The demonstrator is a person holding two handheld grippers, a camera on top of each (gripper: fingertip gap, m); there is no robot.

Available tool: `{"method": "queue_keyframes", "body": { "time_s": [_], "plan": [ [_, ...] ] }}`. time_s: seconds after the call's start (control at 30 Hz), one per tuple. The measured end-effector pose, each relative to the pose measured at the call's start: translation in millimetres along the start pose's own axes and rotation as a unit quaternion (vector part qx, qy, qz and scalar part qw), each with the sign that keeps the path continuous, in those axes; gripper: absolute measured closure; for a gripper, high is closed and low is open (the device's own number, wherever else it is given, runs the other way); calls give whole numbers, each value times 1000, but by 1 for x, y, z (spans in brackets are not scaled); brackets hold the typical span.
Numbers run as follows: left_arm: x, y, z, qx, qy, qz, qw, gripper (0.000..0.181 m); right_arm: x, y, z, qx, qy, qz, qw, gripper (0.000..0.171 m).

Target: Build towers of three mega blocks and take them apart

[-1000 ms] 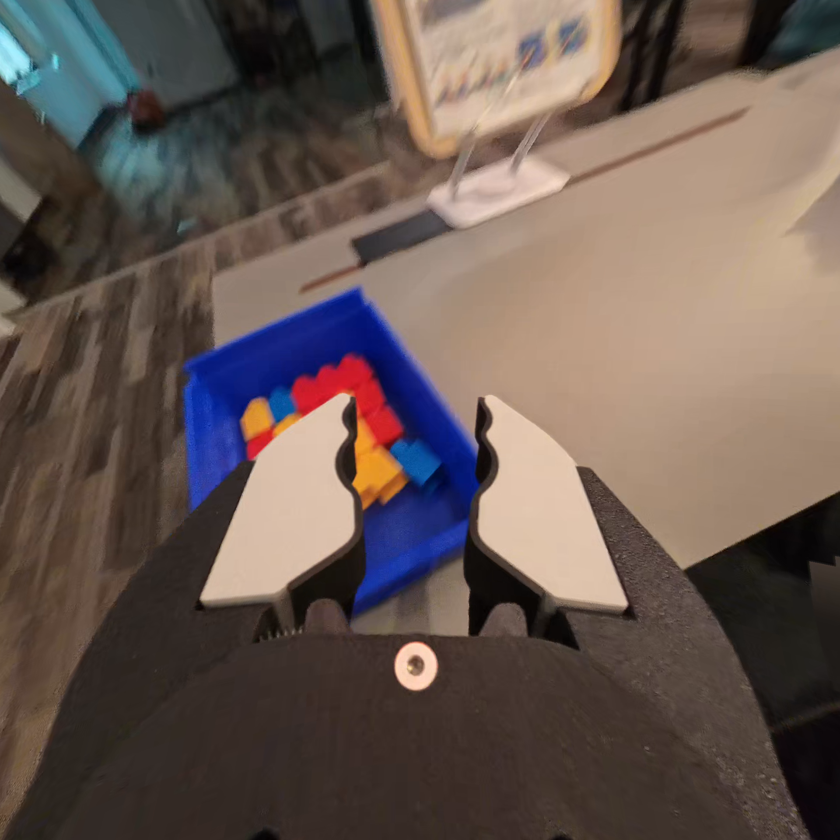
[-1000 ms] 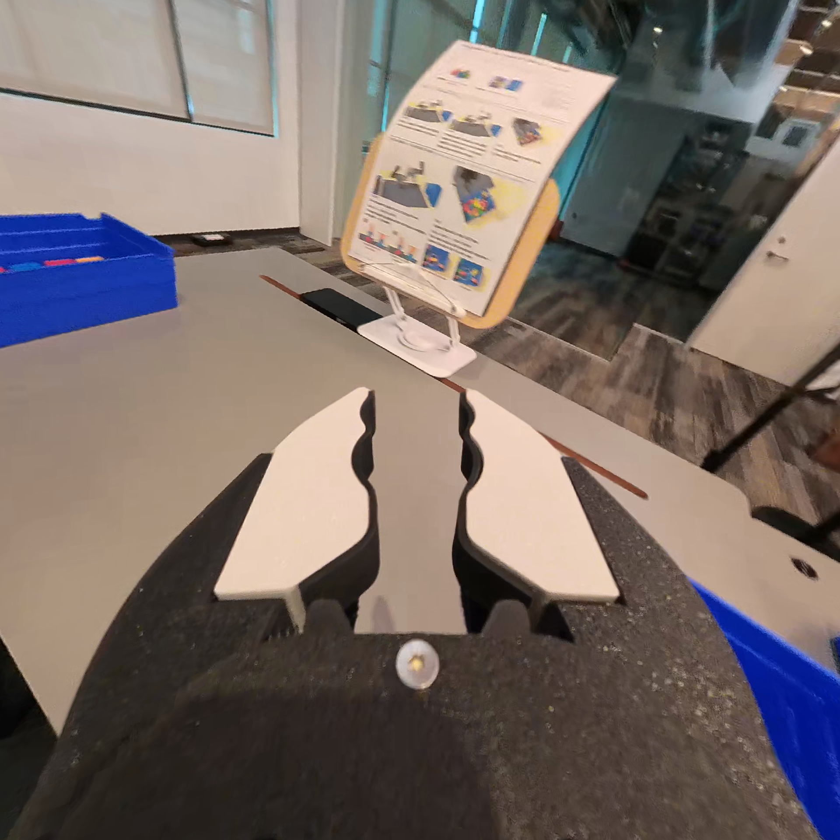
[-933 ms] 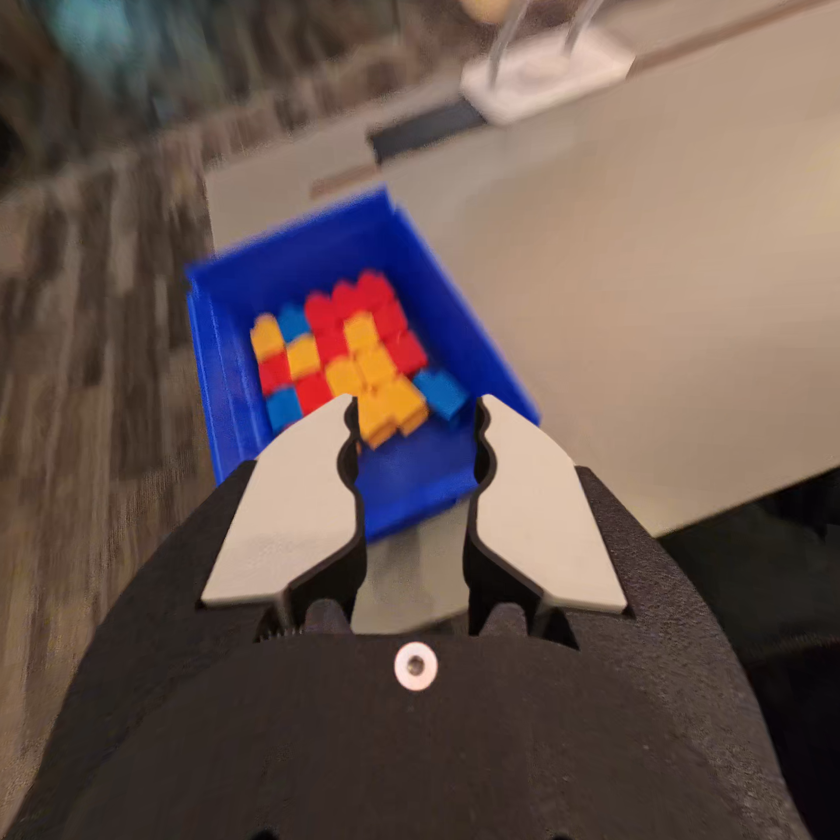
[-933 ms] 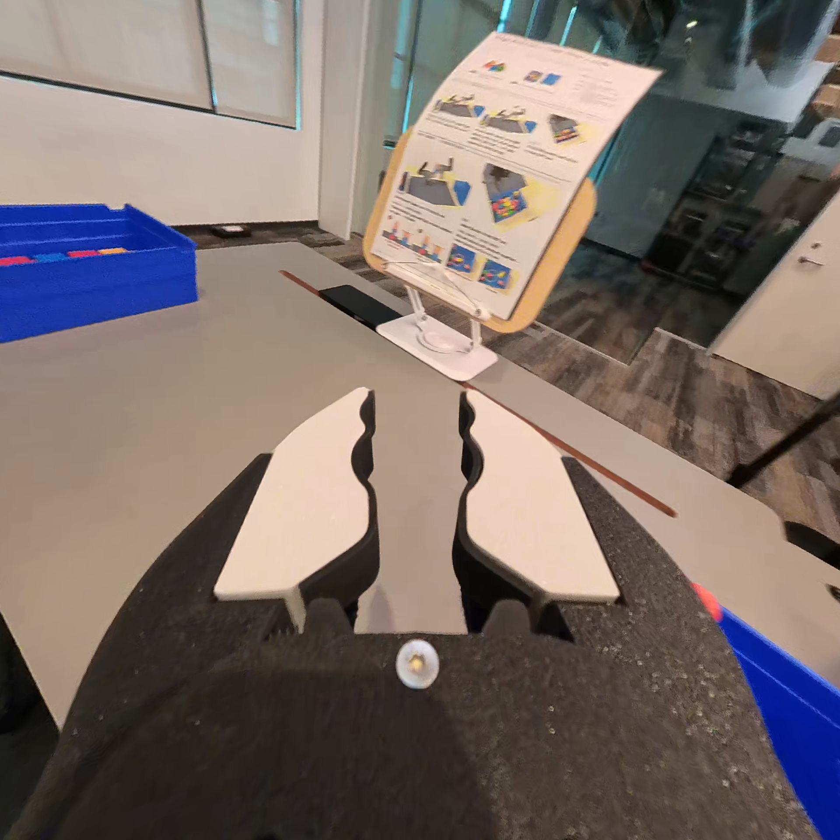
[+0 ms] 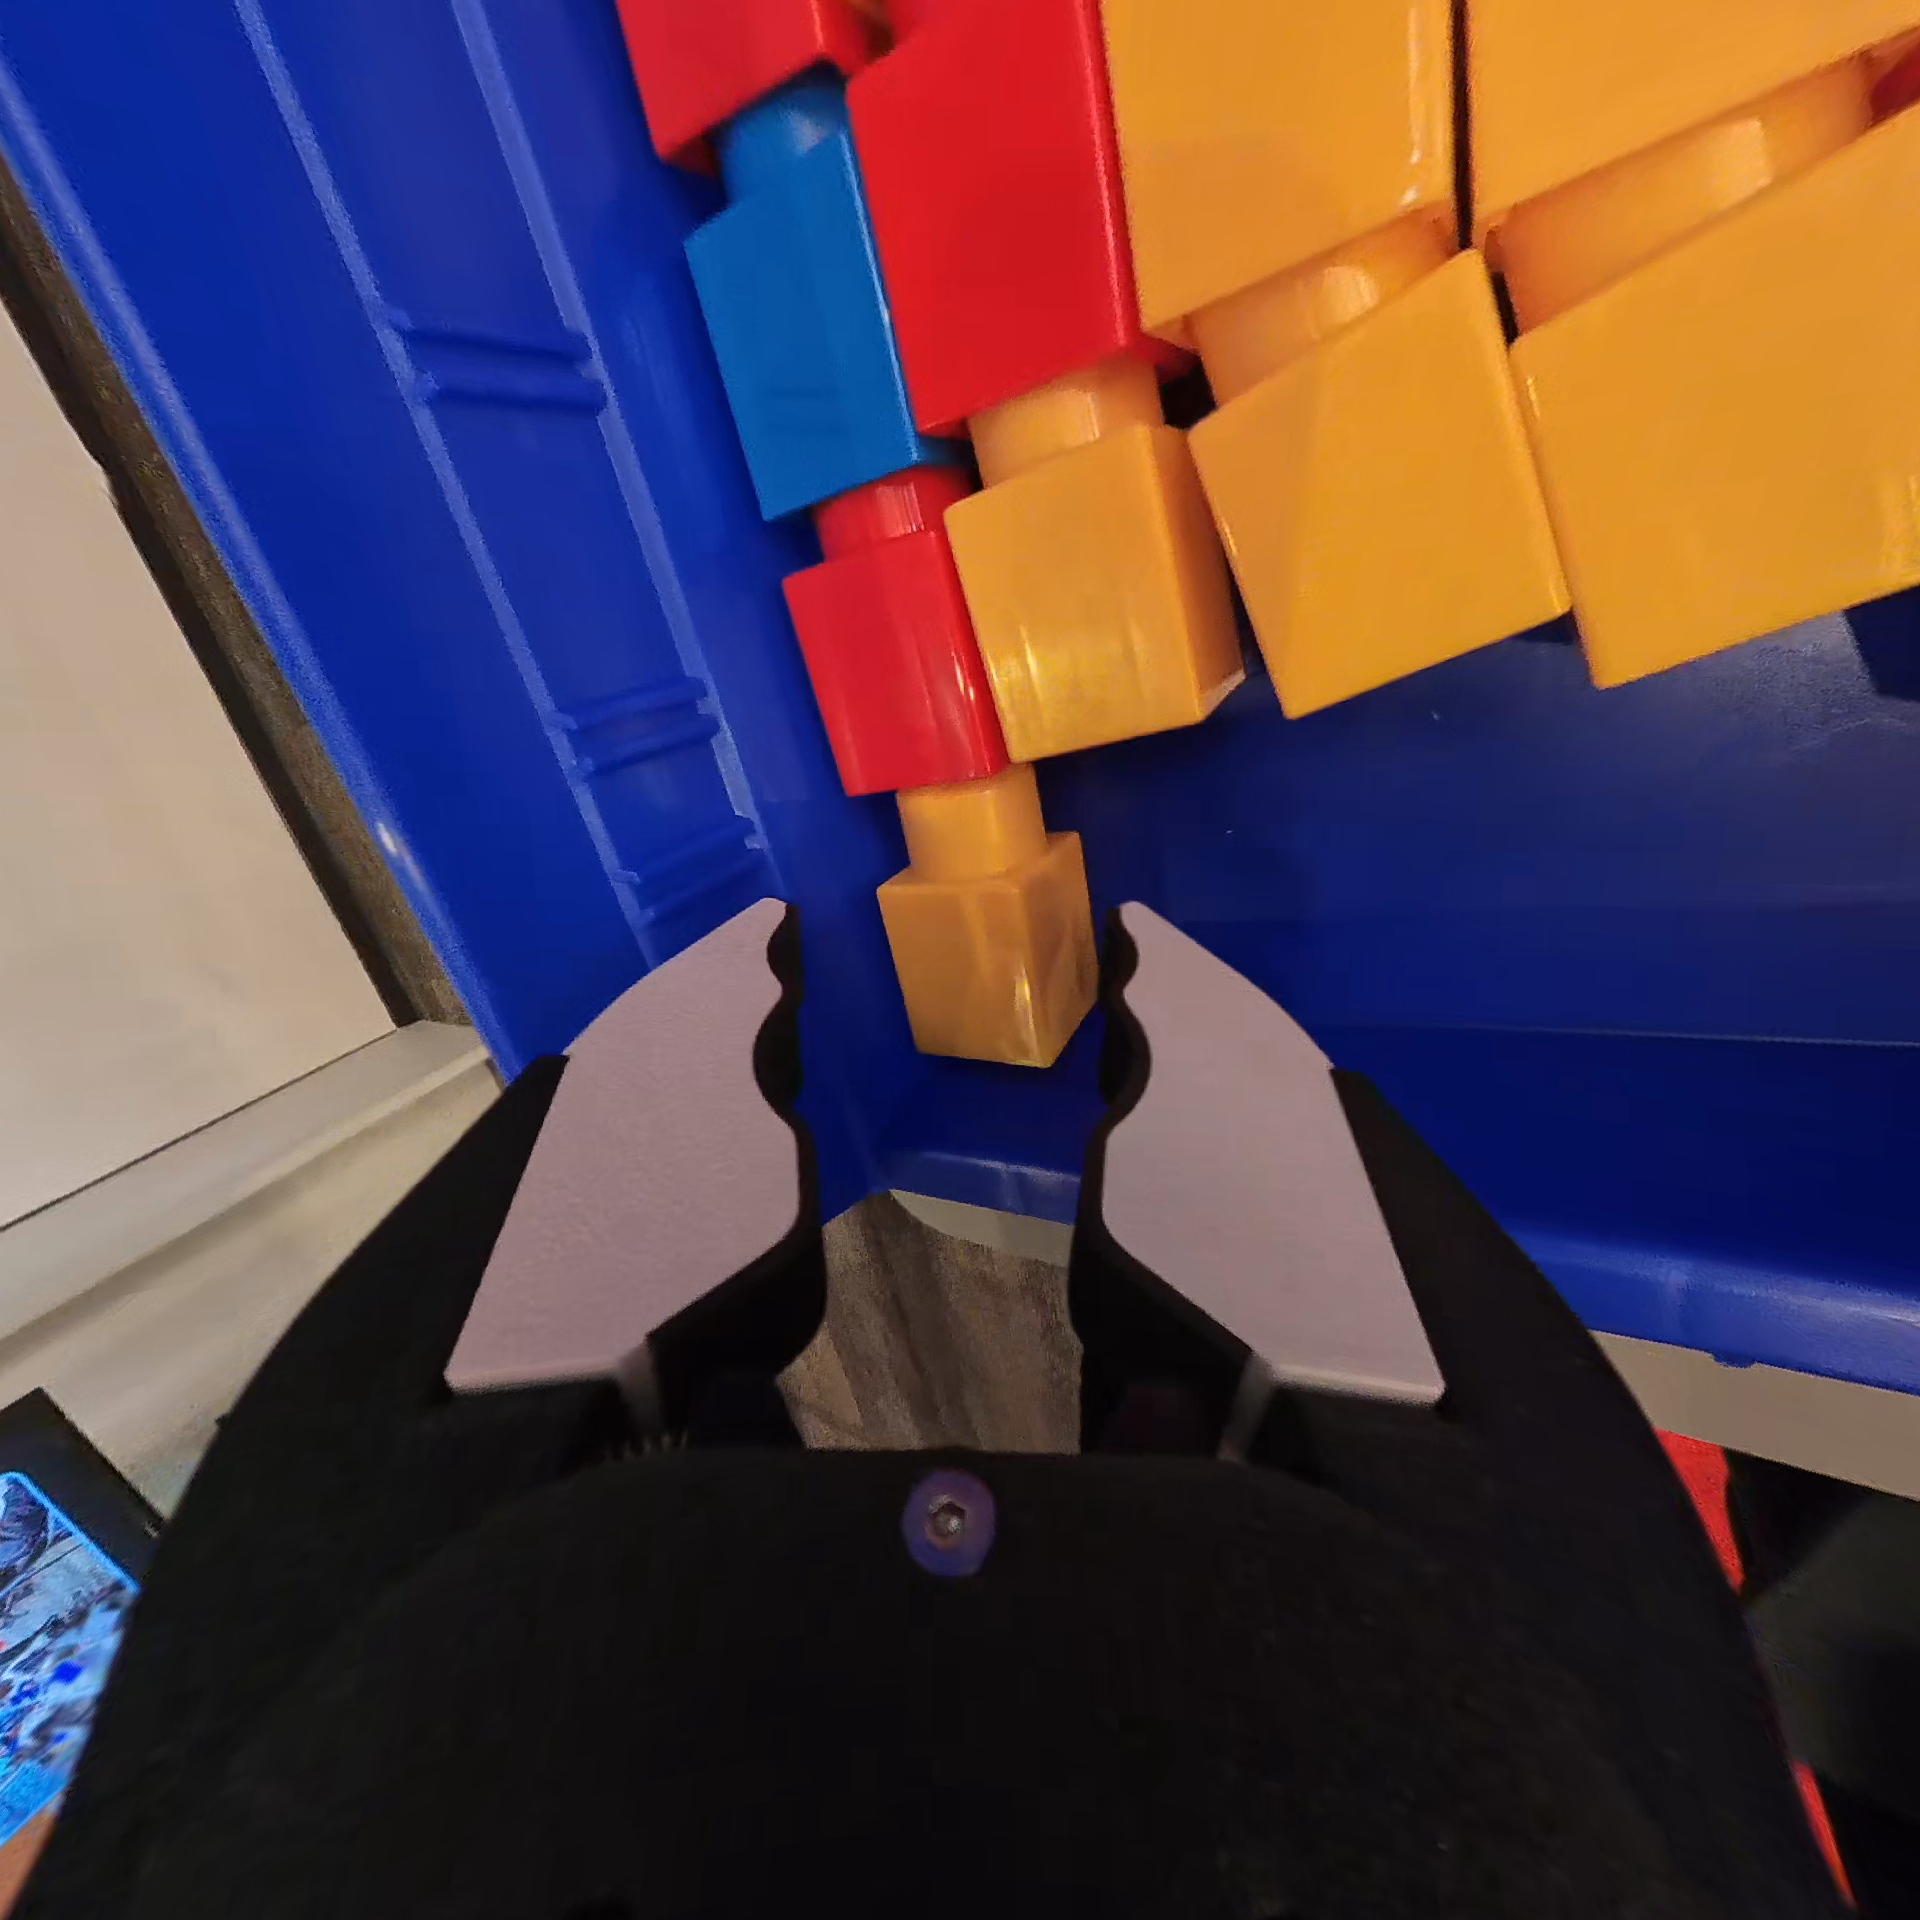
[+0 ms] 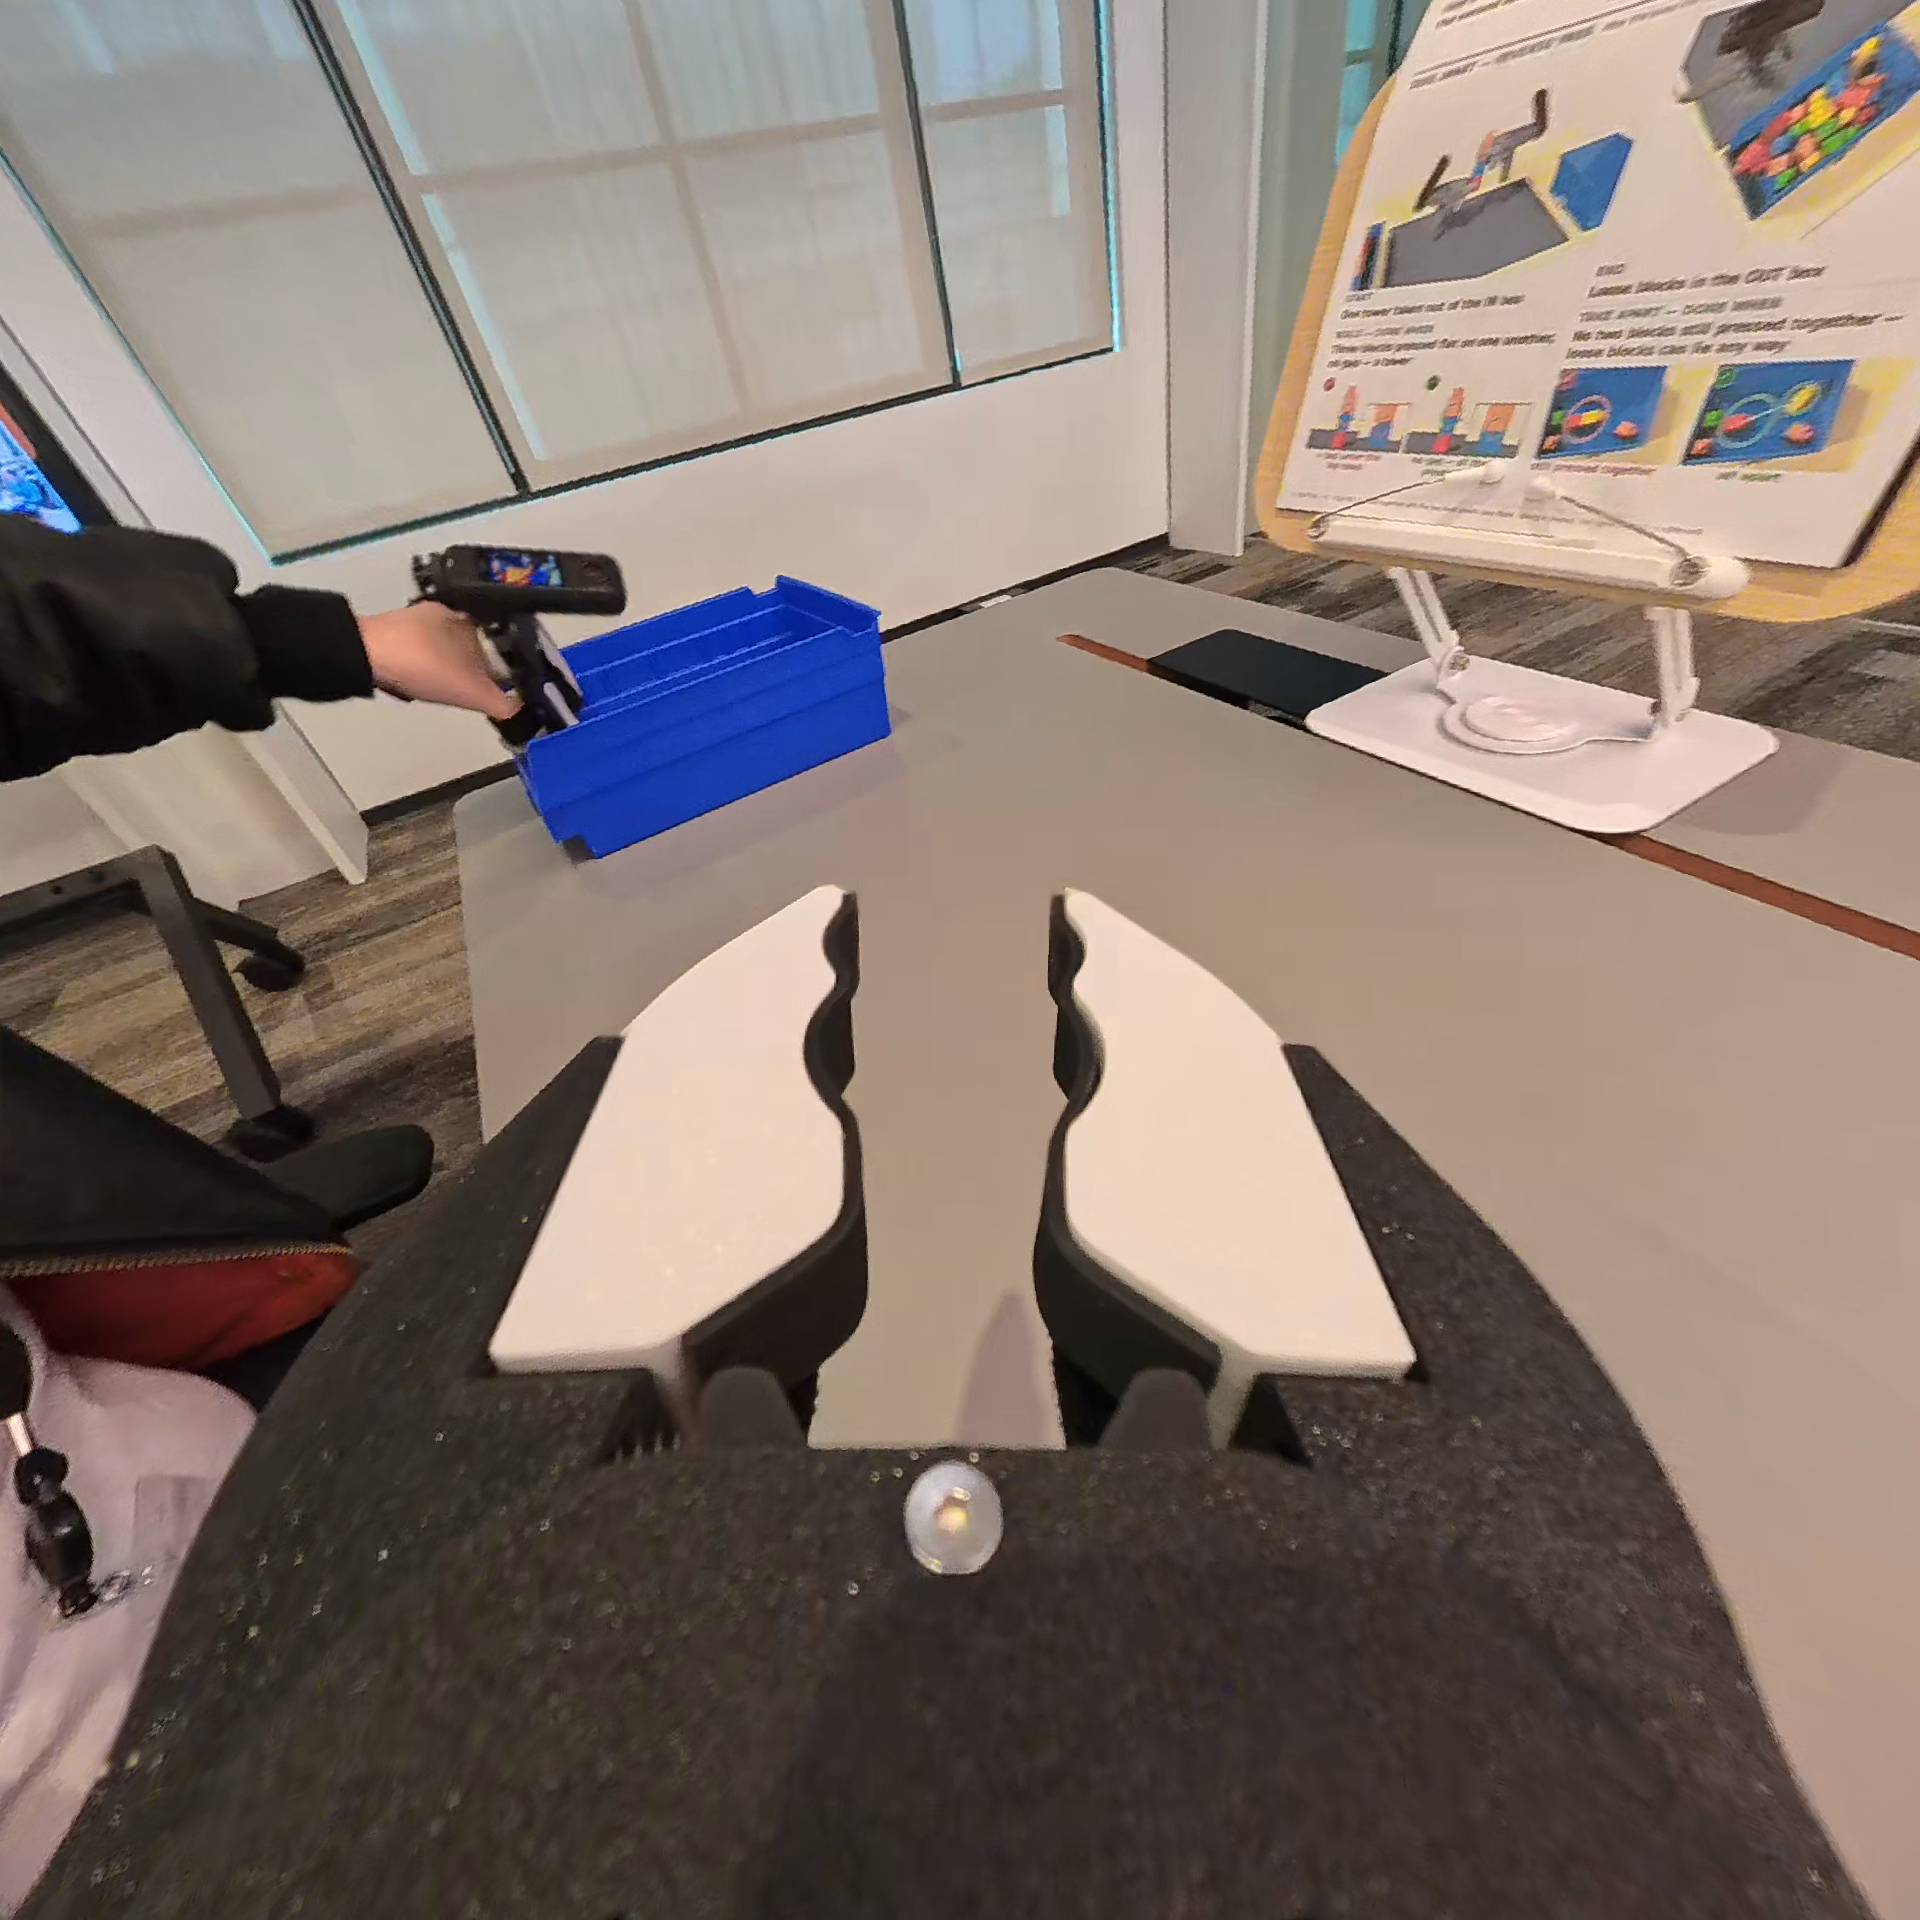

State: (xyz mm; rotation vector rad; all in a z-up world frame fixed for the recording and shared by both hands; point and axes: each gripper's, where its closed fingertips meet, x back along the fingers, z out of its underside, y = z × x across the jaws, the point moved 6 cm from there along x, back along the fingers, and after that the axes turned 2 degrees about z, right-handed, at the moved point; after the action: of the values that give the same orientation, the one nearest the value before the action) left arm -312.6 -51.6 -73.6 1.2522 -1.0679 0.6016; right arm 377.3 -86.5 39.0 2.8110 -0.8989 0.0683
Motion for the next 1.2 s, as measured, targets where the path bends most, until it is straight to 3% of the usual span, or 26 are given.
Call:
{"method": "queue_keyframes", "body": {
  "time_s": [0.3,0.37,0.5,0.57,0.63,0.7,0.9,1.07,1.2],
  "plan": [
    [-5,-4,-6,-16,67,-38,997,125,-9,18,1,-6,2,-54,999,138],
    [-6,-7,-7,-8,70,-35,997,143,-8,18,2,-4,5,-53,999,139],
    [-7,-7,-7,5,71,-16,997,147,-6,17,2,-15,1,-57,998,139],
    [-8,-6,-6,33,75,19,996,145,-5,17,2,-16,1,-58,998,139],
    [-7,-8,-6,58,80,67,993,126,-5,17,1,-16,1,-58,998,139],
    [-6,-4,-6,61,90,66,992,122,-5,17,1,-18,0,-60,998,139],
    [-13,-3,-4,93,114,85,986,128,-9,18,0,-26,6,-68,997,140],
    [-14,-9,-8,103,123,108,981,116,-10,20,-2,-26,6,-72,997,140],
    [-9,-19,-10,89,113,126,981,121,-12,18,-2,-29,4,-72,997,140]
  ]
}}
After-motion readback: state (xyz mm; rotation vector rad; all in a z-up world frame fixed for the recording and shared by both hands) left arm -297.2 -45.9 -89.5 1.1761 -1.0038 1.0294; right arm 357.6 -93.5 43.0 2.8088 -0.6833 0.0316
